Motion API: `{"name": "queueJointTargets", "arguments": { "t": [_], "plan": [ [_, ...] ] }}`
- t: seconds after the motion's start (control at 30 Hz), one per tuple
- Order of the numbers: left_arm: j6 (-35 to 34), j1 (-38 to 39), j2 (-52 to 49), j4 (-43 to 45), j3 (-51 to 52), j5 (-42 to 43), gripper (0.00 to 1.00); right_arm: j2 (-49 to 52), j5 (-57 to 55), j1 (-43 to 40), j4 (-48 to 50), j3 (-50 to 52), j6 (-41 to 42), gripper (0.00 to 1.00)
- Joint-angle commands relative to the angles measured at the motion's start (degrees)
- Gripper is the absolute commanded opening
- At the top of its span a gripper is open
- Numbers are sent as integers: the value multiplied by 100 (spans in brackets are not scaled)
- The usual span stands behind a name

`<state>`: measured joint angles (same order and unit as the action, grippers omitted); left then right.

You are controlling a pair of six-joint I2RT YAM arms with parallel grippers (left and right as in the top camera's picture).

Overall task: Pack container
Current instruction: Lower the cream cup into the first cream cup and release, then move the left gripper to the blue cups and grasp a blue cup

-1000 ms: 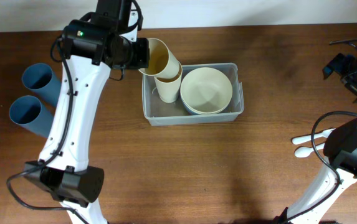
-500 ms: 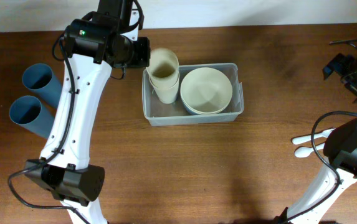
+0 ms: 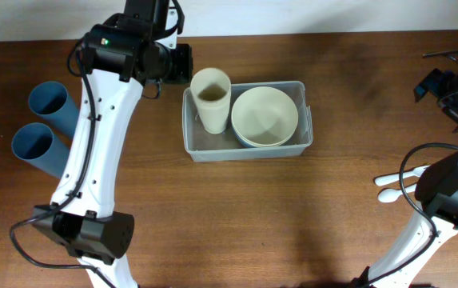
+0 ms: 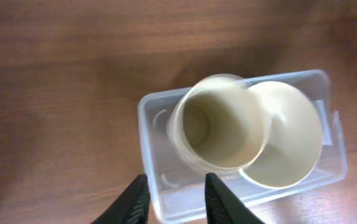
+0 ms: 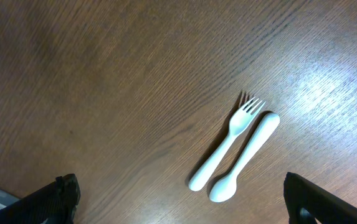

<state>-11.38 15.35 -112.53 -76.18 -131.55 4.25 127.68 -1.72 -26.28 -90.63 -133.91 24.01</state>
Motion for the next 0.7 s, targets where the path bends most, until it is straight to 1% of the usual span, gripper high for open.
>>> {"name": "queueJointTargets", "arguments": {
  "t": [0.0, 0.07, 0.1, 0.2, 0.27, 0.3, 0.33, 0.47, 0.5, 0.67],
  "plan": [
    [-516, -330, -22, -455, -516, -874, 33, -61, -92, -37, 4, 24, 46, 99],
    [-1272, -573, -22, -918, -675, -1561, 34, -61, -92, -37, 4, 24, 46, 99],
    [-1598, -699, -22, -1134, -723, -1762, 34, -61, -92, -37, 4, 24, 46, 99],
    [-2361, -1222, -22, -1744, -767, -1904, 35, -61, -92, -37, 4, 24, 46, 99],
    [-2662, -1556, -24, -2013, -761, -1906, 35, -61, -92, -37, 4, 24, 46, 99],
    [-2686, -1738, -24, -2052, -745, -1873, 35, -61, -92, -37, 4, 24, 46, 99],
    [-2647, -1882, -22, -2052, -726, -1818, 41, -61, -92, -37, 4, 24, 46, 99],
    [-2374, -2490, -24, -2052, -638, -1755, 43, -61, -92, -37, 4, 24, 46, 99],
    [-2332, -2616, -24, -2052, -588, -1738, 47, -61, -92, -37, 4, 24, 46, 99],
    [-2288, -3252, -22, -2052, 81, -1517, 48, -61, -92, -37, 4, 24, 46, 99]
  ]
}}
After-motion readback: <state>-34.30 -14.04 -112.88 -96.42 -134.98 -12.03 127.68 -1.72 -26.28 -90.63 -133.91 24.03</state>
